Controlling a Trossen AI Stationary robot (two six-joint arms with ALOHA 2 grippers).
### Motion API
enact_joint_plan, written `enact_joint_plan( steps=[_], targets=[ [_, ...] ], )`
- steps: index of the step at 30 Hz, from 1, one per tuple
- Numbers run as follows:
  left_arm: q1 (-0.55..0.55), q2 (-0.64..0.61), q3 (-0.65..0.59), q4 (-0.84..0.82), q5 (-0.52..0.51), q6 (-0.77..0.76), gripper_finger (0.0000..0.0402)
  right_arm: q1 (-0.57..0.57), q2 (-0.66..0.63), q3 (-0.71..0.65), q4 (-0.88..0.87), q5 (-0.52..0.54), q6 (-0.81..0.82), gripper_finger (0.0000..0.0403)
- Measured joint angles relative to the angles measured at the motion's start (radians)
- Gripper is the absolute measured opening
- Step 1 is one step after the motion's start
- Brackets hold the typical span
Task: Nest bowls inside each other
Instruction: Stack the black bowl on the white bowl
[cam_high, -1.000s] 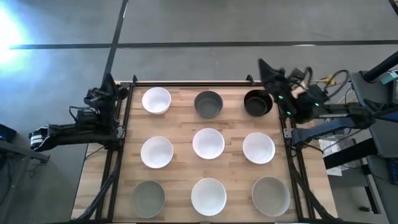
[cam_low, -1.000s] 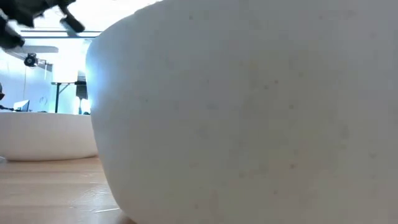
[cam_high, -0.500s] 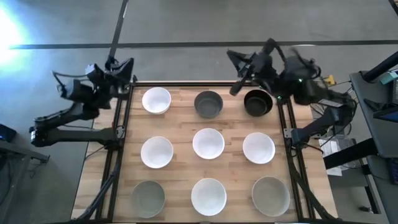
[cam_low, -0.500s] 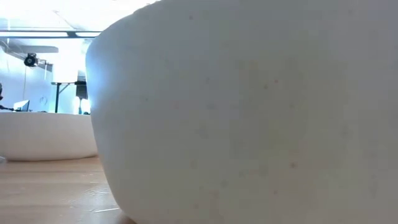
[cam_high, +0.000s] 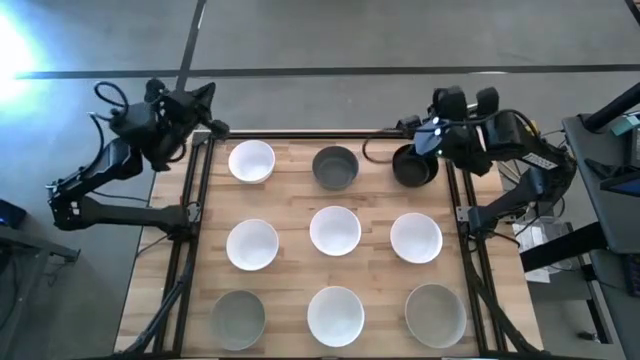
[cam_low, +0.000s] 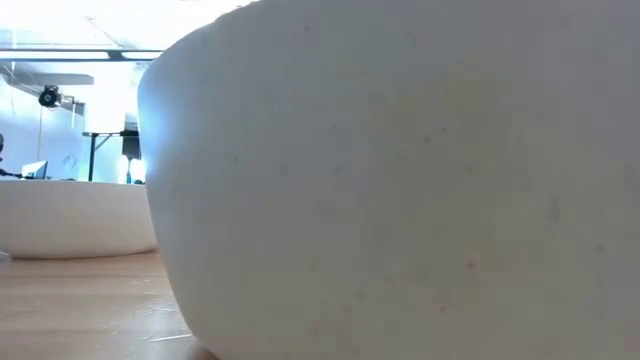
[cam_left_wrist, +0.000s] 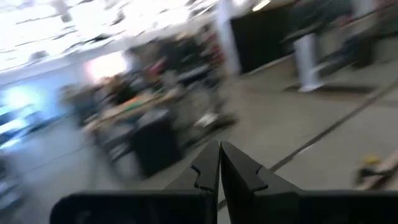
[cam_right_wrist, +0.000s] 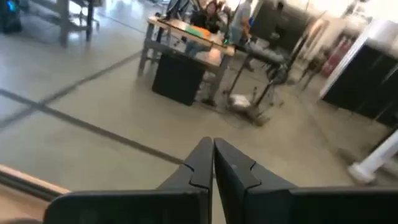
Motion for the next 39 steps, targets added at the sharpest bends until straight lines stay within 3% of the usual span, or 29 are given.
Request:
enact_joint_plan(
  steps=[4,7,12,15,18,20,22,25,27,29,33,39],
  targets=[
    [0.0,-0.023,-0.044,-0.093,-0.044,-0.04,0.0,-0.018,-0.067,-0.158,-0.07,-0.043,0.215,0.0009],
    [0.0,-0.04,-0.095,-0.172,-0.024,-0.207,0.0,-0.03,-0.122,-0.311,-0.057,-0.124,0.314,0.0009],
    [0.0,-0.075,-0.216,-0.217,0.105,-0.436,0.0,-0.037,-0.199,-0.551,-0.046,-0.327,0.579,0.0009],
    [0.0,-0.088,-0.288,-0.212,0.26,-0.526,0.0,-0.029,-0.237,-0.686,0.093,-0.497,0.598,0.0009],
    [-0.001,-0.087,-0.355,-0.191,0.397,-0.614,0.0,-0.026,-0.287,-0.828,0.441,-0.749,0.436,0.0009],
    [-0.001,-0.084,-0.389,-0.147,0.468,-0.662,0.0,-0.026,-0.317,-0.939,0.821,-0.986,0.295,0.0009],
    [-0.001,-0.075,-0.409,-0.097,0.526,-0.682,0.0,-0.029,-0.329,-1.058,1.265,-1.158,0.215,0.0009],
    [-0.001,-0.06,-0.424,-0.024,0.579,-0.681,0.0,-0.055,-0.309,-1.204,1.873,-1.233,0.233,0.0009],
    [0.0,-0.056,-0.425,0.018,0.607,-0.681,0.0,-0.109,-0.291,-1.27,2.072,-1.231,0.307,0.0009],
    [0.0,-0.061,-0.426,0.032,0.622,-0.682,0.0,-0.171,-0.283,-1.318,2.095,-1.223,0.362,0.0009],
    [0.0,-0.076,-0.424,0.032,0.634,-0.682,0.0,-0.312,-0.295,-1.372,1.933,-1.223,0.456,0.0009],
    [-0.001,-0.139,-0.426,0.03,0.64,-0.682,0.0,-0.462,-0.39,-1.311,1.417,-1.2,0.355,0.001]
  ],
)
